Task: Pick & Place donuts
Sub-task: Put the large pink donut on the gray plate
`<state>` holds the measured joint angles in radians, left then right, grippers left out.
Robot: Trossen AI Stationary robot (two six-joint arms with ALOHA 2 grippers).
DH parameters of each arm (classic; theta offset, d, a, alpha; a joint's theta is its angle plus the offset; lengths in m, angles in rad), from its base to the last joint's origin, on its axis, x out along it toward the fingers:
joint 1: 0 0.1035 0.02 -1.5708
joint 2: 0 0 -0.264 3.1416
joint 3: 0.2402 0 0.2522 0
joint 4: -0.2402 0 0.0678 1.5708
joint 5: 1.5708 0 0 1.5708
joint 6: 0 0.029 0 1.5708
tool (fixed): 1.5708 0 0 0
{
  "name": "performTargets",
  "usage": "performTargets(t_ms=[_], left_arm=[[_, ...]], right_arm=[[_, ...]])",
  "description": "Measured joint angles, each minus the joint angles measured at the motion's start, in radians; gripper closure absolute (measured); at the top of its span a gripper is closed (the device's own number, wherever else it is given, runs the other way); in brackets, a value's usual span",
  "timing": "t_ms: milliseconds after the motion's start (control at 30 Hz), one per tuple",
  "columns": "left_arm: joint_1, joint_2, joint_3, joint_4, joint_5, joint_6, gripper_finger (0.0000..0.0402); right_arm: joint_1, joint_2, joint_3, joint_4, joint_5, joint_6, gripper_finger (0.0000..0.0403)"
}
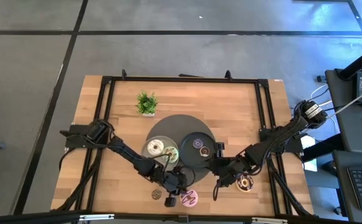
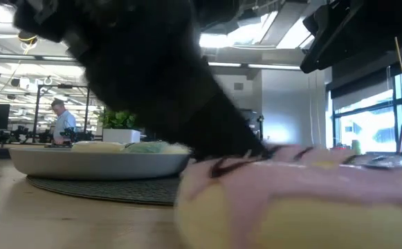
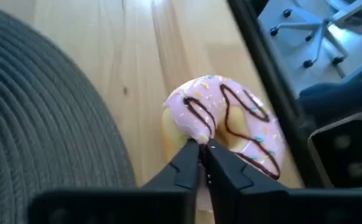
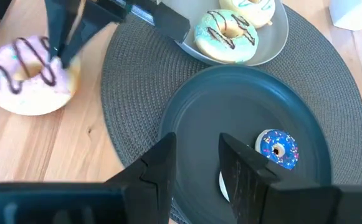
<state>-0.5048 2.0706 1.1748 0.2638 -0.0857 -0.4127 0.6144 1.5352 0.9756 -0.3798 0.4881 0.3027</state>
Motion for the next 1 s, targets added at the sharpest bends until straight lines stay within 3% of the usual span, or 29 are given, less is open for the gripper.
performTargets(t_ms=[133, 233, 433, 667, 800, 1000], left_arm=[[0.024, -0.092, 0.009, -0.027, 0.084, -0.005, 0.0391], [0.031, -0.201, 0.010, -0.173, 0.093, 0.026, 0.0395], [0.002, -0.422, 0.010, -0.656, -0.129, -0.106, 0.0396], [-0.044, -0.486, 0.009, -0.996, -0.277, -0.363, 0.0397], [-0.050, -0.474, 0.007, -1.078, -0.293, -0.462, 0.0397], [-0.049, -0.475, -0.071, -1.046, -0.295, -0.526, 0.0397]], right_arm=[[0.000, 0.000, 0.000, -0.005, 0.000, 0.003, 0.0280], [0.000, 0.000, 0.000, -0.009, 0.000, 0.004, 0.0280], [0.000, 0.000, 0.000, -0.008, 0.000, 0.007, 0.0280], [0.000, 0.000, 0.000, -0.006, 0.040, 0.004, 0.0280], [0.000, 0.000, 0.000, -0.005, 0.052, 0.003, 0.0280], [0.000, 0.000, 0.000, -0.005, 0.052, 0.005, 0.0280]])
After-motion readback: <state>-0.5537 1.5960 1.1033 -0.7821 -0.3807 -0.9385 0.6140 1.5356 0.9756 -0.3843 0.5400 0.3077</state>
